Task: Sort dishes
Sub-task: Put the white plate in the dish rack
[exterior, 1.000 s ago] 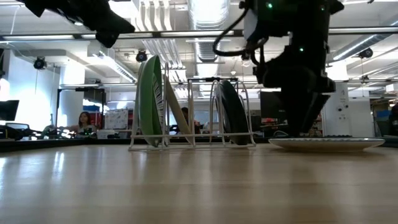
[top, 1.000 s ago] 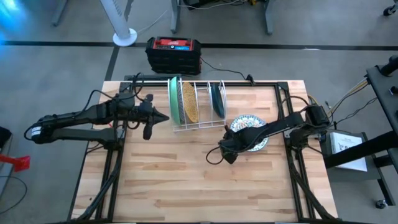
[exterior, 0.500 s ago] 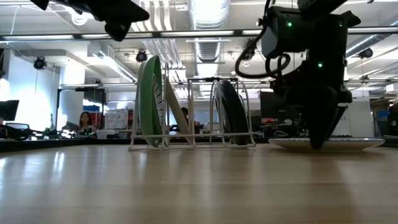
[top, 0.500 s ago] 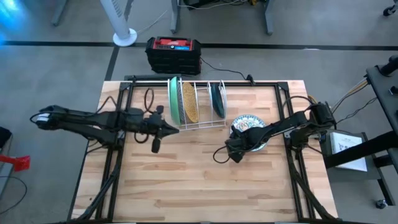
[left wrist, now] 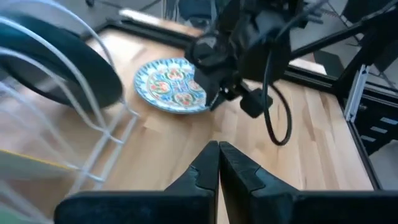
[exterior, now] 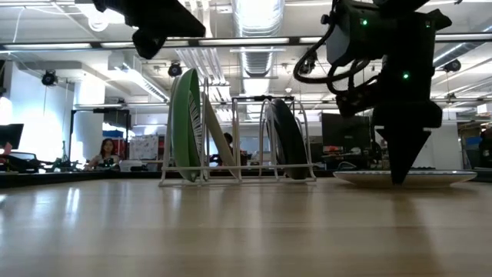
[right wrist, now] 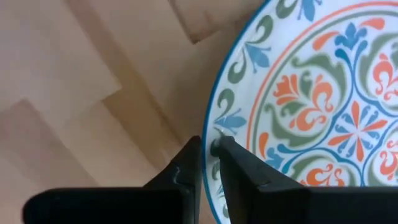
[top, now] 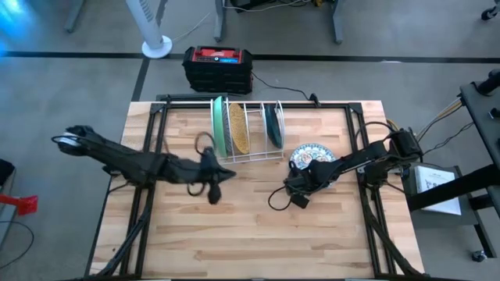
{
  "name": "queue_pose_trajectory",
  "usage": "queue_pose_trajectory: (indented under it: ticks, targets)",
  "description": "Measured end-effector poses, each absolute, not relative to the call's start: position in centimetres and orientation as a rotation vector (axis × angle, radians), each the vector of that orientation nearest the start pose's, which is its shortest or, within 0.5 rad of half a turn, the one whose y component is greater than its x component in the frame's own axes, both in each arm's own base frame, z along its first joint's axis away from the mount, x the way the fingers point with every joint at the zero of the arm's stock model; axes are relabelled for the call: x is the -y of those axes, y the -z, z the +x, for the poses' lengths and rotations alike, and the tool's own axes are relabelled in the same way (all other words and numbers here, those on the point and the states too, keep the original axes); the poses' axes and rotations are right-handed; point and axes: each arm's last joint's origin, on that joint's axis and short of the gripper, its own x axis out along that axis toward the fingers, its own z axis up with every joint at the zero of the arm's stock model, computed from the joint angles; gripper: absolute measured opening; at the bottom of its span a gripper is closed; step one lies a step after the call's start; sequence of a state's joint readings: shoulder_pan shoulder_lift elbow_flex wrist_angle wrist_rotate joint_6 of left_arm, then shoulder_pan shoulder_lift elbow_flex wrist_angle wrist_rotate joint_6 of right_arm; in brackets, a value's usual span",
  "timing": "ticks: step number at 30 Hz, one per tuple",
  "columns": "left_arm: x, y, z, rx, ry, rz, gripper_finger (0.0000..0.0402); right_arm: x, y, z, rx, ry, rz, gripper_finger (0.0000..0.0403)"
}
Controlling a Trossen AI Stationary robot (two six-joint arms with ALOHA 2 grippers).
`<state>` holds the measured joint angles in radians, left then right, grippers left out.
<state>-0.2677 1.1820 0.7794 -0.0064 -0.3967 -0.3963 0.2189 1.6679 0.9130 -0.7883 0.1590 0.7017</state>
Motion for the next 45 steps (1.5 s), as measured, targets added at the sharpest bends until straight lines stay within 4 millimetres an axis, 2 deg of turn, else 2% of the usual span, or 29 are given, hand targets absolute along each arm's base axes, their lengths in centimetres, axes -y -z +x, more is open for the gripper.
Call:
queue_pose_trajectory:
  ticks: [7,14,19,26,30,35,40,45]
  targets:
    - [8.0,-25.1,30.2,-0.414,-0.231,-0.308,0.0,-7.2,-14.8,26.5,-1.409,0.322,0.213,0.0027]
    - [10.2,-24.2,36.1,-0.532,-0.273,-0.267,0.0,-10.1,-15.0,26.9,-1.316,0.152,0.216,0.0025]
    - [11.5,-23.3,38.5,-0.663,-0.419,-0.227,0.0,-12.5,-15.2,26.8,-1.25,0.046,0.202,0.0024]
    - [14.1,-23.0,41.3,-0.705,-0.408,-0.214,0.0,-13.8,-15.2,26.1,-1.241,0.04,0.148,0.0041]
    - [15.4,-22.9,42.2,-0.718,-0.395,-0.2,0.0,-14.5,-15.3,25.4,-1.256,0.043,0.153,0.0061]
    - [16.5,-22.8,42.1,-0.727,-0.448,-0.182,0.0,-15.7,-16.2,24.3,-1.238,0.032,0.165,0.0091]
    - [17.1,-22.9,41.8,-0.697,-0.478,-0.187,0.0,-16.7,-17.7,23.0,-1.198,-0.006,0.189,0.0121]
    - [17.2,-22.7,41.7,-0.692,-0.491,-0.221,0.0,-16.3,-19.5,21.1,-1.158,0.082,0.166,0.0147]
